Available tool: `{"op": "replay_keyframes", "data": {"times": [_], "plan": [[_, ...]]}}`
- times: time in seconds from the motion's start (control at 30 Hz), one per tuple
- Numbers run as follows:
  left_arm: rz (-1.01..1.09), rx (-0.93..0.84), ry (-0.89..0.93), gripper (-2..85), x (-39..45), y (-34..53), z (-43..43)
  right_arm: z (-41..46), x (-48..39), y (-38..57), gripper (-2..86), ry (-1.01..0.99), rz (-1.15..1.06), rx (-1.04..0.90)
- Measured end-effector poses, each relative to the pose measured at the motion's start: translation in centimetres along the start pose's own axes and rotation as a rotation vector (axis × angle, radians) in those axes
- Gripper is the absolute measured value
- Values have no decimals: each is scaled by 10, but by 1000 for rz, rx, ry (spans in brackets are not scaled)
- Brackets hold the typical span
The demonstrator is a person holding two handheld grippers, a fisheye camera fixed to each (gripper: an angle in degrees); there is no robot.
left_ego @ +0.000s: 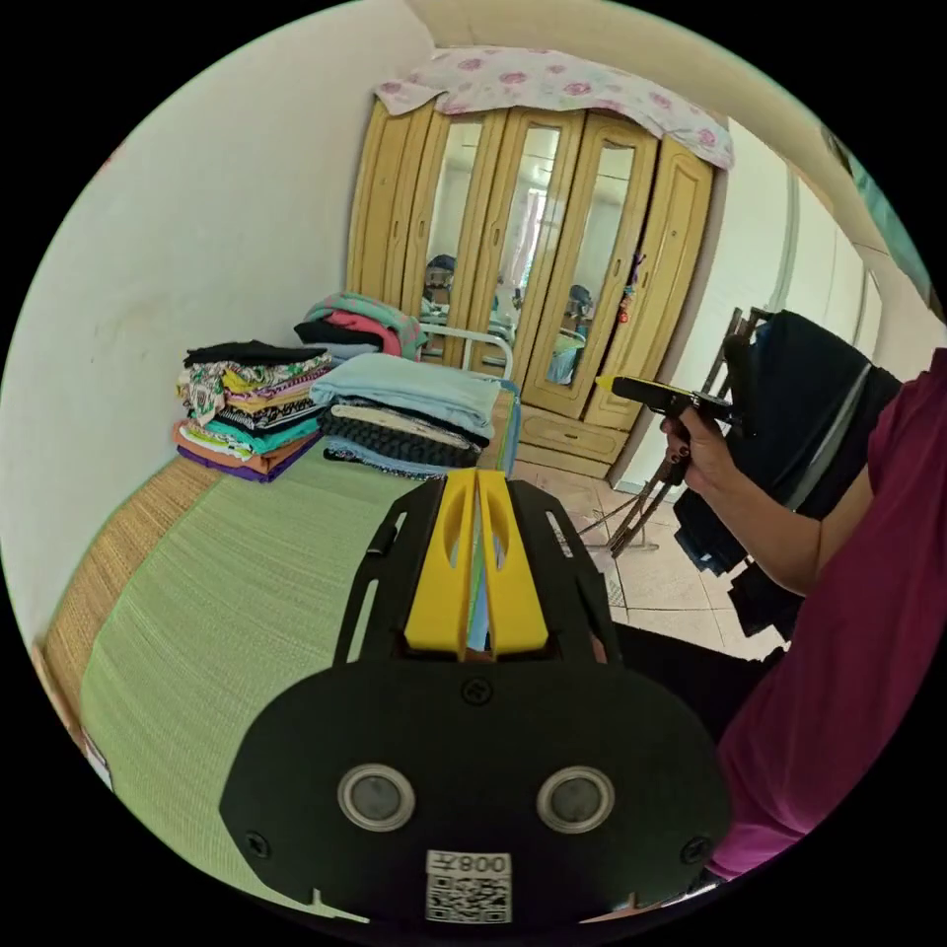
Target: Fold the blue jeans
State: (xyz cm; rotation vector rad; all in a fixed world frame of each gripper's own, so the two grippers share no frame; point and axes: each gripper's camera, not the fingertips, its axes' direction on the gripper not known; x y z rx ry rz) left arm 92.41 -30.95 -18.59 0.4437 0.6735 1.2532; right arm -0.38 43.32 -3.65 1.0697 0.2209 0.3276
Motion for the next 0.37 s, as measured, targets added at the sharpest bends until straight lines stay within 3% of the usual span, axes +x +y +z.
{"op": "replay_keyframes", "data": {"times": [0.37], "plan": [[159,180,445,8,135,-78,-115,-252,-79,-88,0,279,-122,308]]}}
